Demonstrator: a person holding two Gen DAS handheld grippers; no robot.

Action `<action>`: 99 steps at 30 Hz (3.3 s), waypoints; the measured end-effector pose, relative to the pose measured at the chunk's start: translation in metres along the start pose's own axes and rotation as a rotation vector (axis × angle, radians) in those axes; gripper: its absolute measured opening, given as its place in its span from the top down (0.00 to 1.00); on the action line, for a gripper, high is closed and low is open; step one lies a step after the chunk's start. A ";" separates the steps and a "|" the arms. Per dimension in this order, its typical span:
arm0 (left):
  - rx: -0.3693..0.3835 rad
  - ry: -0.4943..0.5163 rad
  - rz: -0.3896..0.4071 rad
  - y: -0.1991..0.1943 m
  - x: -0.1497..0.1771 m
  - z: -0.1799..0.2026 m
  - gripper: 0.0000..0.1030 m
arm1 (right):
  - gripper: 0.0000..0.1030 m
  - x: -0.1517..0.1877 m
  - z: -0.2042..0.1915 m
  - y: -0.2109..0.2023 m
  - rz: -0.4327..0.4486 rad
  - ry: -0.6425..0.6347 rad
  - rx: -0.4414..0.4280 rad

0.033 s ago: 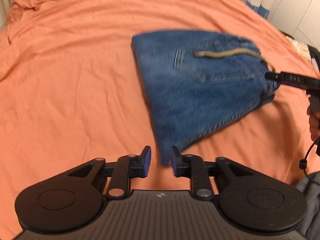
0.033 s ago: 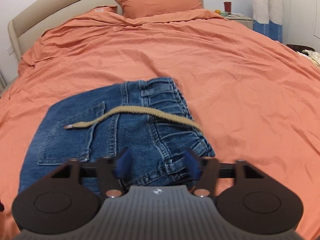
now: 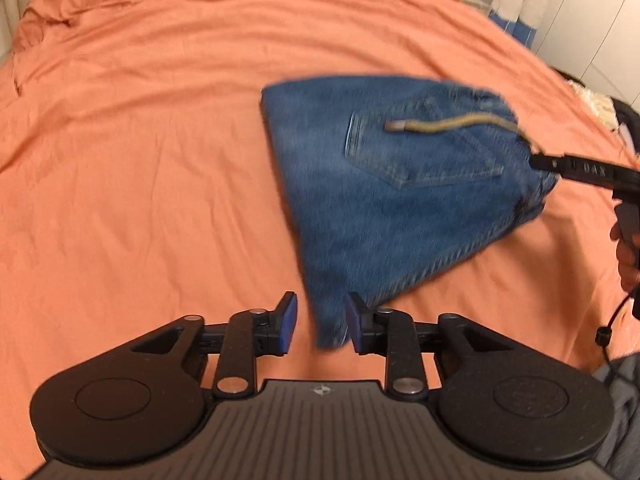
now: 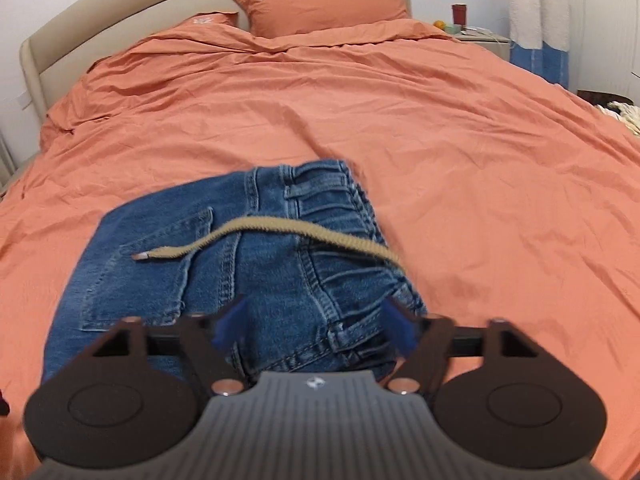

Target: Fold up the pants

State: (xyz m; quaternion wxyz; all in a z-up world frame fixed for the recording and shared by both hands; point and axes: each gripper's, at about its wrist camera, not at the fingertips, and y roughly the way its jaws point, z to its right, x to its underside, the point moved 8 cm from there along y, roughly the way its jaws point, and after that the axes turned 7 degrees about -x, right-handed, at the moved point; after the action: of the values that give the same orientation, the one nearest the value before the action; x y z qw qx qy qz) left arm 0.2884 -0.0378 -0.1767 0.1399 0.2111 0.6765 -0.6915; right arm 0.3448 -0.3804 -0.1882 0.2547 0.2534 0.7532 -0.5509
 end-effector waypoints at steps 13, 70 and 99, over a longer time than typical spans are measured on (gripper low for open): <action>0.160 -0.246 0.017 0.068 -0.072 -0.022 0.37 | 0.27 -0.023 0.072 0.039 -0.133 0.198 -0.152; -0.013 -0.384 0.154 -0.011 -0.080 -0.261 0.94 | 0.83 -0.051 -0.264 0.097 -0.284 0.199 -0.643; -0.273 -0.429 0.132 -0.003 0.018 -0.297 0.59 | 0.54 -0.007 -0.304 0.106 0.031 -0.239 -0.210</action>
State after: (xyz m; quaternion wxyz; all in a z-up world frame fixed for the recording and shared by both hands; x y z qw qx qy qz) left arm 0.3024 0.2598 -0.1816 0.3522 0.0824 0.7033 -0.6120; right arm 0.3885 -0.0615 -0.1780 0.3761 0.1694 0.7672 -0.4913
